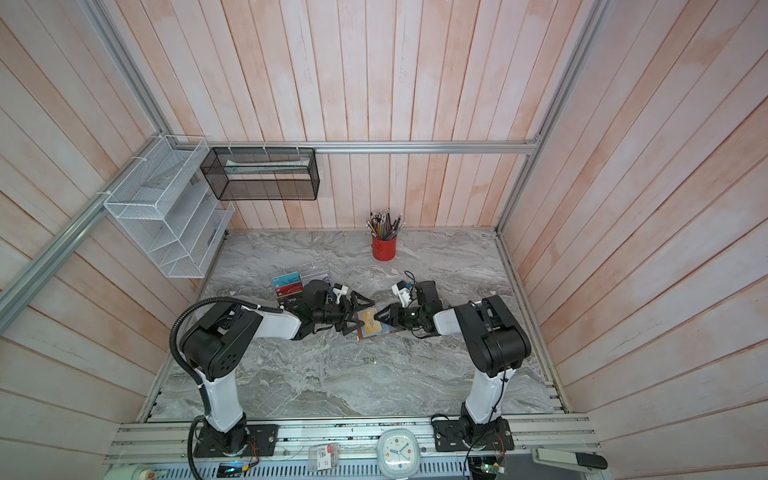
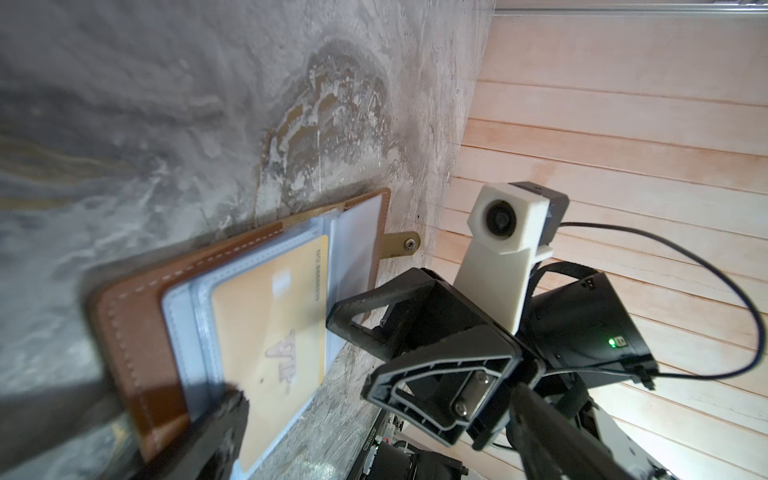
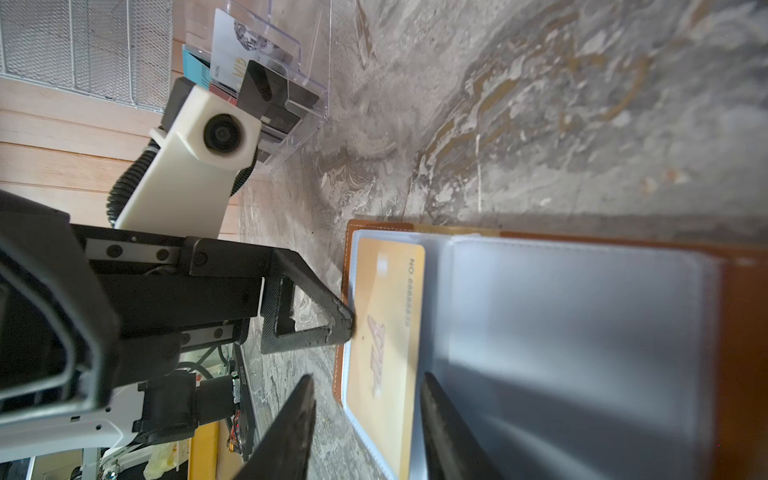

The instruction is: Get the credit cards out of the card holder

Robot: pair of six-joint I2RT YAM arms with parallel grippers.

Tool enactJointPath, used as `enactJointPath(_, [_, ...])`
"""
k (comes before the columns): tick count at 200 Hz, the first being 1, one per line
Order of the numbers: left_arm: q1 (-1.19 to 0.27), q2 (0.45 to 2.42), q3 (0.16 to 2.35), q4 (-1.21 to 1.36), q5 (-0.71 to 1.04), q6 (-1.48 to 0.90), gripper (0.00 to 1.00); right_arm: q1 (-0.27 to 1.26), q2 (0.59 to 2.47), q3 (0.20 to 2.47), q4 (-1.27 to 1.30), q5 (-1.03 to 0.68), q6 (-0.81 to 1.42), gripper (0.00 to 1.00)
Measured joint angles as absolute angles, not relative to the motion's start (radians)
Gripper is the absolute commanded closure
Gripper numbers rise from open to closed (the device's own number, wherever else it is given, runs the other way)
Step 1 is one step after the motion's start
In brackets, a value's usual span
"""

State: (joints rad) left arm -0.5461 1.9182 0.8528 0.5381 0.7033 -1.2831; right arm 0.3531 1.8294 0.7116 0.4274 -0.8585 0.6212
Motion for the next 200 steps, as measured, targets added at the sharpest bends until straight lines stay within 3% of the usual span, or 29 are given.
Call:
enactJointPath(89, [-0.535, 1.925, 0.807, 0.608, 0.711, -1.283, 0.00, 0.353, 1.856, 0.702, 0.480, -0.883, 0.629, 0.63])
enactJointPath(200, [-0.532, 1.929, 0.782, 0.658, 0.719, -1.275, 0.00, 0.340, 1.893, 0.630, 0.652, -0.921, 0.705, 0.75])
